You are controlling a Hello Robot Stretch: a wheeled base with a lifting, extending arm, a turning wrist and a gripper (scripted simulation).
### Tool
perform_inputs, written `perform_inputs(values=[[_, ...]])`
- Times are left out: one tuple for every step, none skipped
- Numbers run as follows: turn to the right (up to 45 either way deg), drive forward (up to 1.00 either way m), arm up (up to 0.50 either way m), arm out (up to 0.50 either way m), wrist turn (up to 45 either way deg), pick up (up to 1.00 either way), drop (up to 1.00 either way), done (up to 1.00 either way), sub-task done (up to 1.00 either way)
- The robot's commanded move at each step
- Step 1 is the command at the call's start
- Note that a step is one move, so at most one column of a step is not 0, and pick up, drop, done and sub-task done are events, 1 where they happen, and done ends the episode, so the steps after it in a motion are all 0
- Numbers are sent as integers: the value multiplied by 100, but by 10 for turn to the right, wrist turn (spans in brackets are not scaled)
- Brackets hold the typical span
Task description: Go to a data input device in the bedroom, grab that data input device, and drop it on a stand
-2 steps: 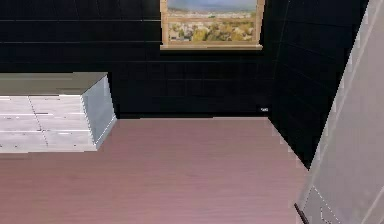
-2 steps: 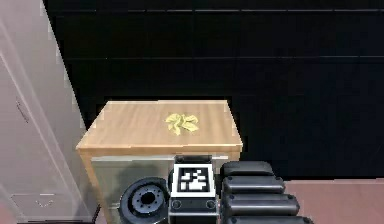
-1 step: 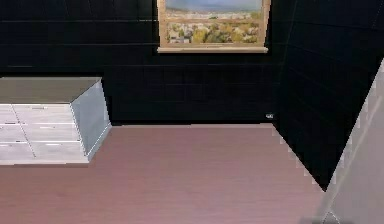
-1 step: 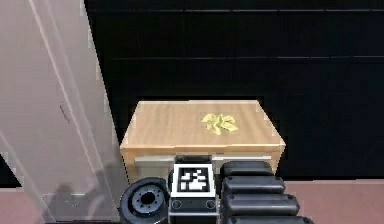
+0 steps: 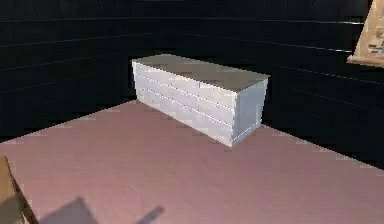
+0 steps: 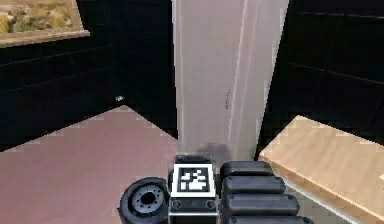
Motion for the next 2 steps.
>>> perform_inputs(values=[[-450, 0, 0, 0, 0, 0, 0, 0, 0], [-450, 0, 0, 0, 0, 0, 0, 0, 0]])
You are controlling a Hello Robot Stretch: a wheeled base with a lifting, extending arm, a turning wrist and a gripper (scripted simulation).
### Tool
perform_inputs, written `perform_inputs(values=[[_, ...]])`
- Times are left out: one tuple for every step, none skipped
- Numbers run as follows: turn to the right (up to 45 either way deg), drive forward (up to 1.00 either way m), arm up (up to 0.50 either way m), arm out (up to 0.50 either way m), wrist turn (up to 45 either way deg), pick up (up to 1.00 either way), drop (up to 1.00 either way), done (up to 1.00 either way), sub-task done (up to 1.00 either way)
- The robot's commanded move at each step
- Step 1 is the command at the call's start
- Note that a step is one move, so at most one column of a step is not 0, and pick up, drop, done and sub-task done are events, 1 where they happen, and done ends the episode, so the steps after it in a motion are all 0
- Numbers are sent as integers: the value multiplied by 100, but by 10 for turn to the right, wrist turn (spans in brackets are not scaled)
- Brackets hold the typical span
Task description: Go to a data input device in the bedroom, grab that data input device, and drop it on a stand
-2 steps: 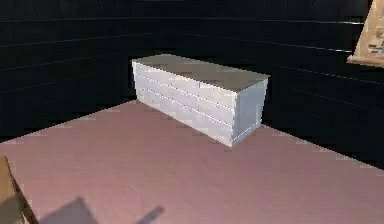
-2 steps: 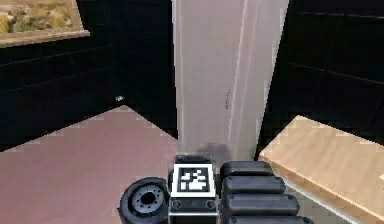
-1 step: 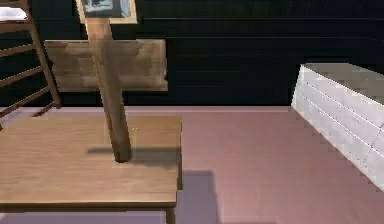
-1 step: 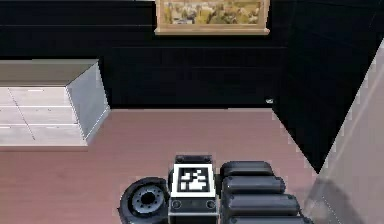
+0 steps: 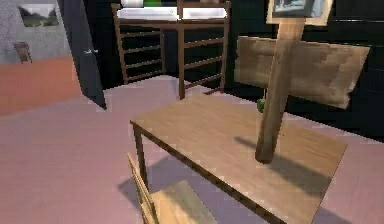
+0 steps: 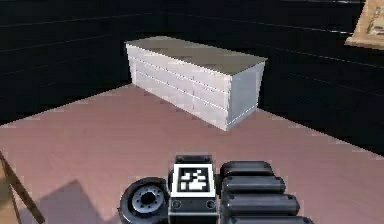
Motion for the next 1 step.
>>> perform_inputs(values=[[-420, 0, 0, 0, 0, 0, 0, 0, 0]])
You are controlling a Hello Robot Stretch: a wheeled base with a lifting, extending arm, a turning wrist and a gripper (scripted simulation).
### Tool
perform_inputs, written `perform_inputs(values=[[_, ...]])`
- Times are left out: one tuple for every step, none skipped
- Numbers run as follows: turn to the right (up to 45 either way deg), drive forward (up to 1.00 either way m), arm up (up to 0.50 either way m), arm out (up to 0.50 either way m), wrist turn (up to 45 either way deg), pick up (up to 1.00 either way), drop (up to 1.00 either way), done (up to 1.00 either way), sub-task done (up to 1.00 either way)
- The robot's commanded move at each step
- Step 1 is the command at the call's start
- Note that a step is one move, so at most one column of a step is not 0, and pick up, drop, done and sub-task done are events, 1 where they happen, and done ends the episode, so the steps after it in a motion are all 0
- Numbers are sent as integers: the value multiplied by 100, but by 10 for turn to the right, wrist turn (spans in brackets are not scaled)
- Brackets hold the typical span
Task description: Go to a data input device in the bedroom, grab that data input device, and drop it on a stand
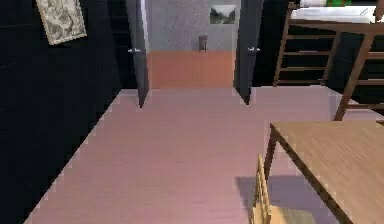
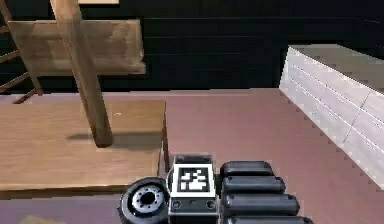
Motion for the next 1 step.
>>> perform_inputs(values=[[-450, 0, 0, 0, 0, 0, 0, 0, 0]])
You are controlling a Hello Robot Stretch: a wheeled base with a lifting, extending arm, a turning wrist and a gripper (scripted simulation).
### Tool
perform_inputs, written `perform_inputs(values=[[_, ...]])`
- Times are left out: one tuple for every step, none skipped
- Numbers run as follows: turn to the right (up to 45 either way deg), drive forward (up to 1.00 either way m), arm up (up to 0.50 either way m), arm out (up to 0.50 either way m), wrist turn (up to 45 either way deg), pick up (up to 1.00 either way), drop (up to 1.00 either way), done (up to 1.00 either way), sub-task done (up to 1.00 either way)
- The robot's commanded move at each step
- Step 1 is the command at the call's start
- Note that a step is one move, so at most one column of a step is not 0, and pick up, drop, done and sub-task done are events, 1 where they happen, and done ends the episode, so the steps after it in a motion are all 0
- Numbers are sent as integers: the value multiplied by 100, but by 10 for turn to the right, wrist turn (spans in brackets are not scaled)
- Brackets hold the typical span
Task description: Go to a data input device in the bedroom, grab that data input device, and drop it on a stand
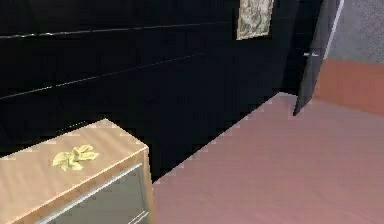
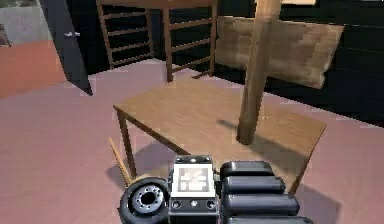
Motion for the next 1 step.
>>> perform_inputs(values=[[-450, 0, 0, 0, 0, 0, 0, 0, 0]])
